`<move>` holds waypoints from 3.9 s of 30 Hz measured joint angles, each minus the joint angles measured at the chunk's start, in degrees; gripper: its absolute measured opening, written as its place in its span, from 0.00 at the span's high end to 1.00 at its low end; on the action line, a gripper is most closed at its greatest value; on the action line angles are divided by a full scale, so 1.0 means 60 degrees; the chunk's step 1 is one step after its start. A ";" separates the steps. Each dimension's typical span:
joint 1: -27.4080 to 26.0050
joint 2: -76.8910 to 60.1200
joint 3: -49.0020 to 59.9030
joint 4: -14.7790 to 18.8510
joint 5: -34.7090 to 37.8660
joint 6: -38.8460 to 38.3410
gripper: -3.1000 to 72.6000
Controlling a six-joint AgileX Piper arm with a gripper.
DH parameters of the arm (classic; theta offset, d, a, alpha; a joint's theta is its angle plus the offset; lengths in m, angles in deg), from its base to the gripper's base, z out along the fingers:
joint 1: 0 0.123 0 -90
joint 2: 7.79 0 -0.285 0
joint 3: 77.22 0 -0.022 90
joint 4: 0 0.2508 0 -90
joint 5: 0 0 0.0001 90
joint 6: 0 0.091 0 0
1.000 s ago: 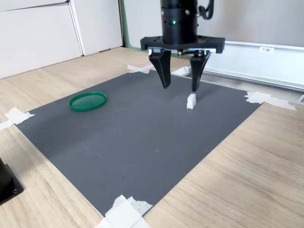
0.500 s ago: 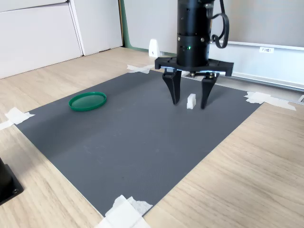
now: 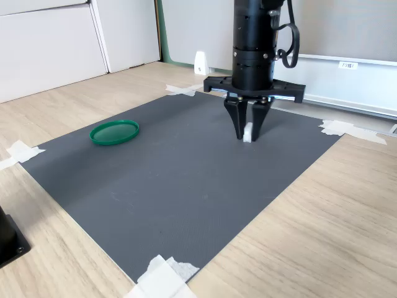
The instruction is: Grasp a white terminal and put it on the green lid.
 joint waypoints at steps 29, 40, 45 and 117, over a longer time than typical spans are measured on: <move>0.5541 -0.4015 0.4893 0.0650 -0.1090 0.1073 0.84; 0.5795 -0.4015 0.4903 0.0746 -0.1676 0.1250 0.84; 0.5795 -0.3791 0.4971 0.0651 -0.1676 0.1273 0.82; 0.1185 -1.8657 1.2596 -0.0457 -0.7158 0.3519 0.97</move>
